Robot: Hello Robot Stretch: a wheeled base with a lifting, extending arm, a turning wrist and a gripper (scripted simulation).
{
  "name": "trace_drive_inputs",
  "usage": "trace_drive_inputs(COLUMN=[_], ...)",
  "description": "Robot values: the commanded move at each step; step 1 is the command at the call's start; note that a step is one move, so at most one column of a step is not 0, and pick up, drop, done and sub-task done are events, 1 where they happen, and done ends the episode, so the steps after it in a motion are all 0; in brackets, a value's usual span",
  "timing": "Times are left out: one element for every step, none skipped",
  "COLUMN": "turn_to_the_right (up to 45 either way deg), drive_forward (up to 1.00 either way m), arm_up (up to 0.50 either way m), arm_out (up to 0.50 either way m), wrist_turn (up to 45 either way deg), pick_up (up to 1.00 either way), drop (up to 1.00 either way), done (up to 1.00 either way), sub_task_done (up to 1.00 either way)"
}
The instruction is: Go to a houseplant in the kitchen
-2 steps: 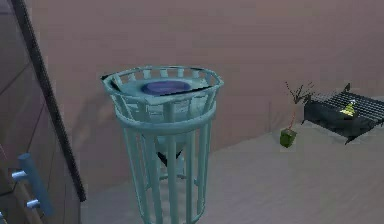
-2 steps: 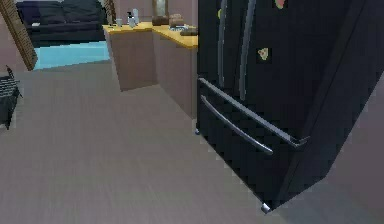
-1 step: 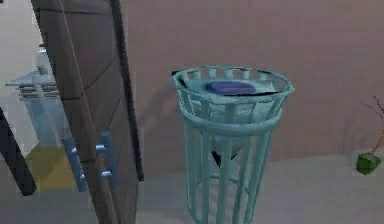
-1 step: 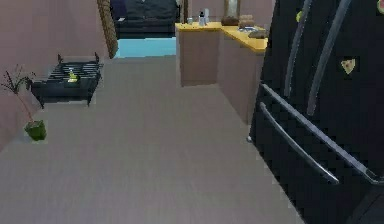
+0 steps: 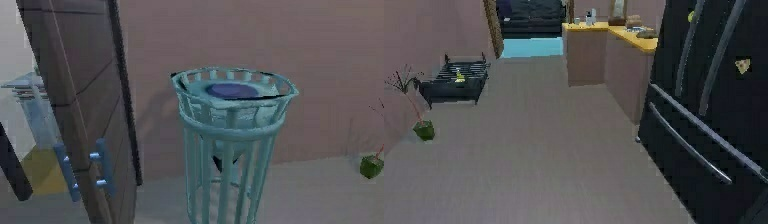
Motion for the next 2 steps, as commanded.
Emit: trace_drive_inputs(turn_to_the_right=[45.0,21.0], drive_forward=[0.0,0.0], arm_up=[0.0,0.0], arm_out=[0.0,0.0], wrist_turn=[0.0,0.0], pick_up=[0.0,0.0], drop=[0.0,0.0], done=[0.0,0.0], sub_task_done=[0.0,0.0])
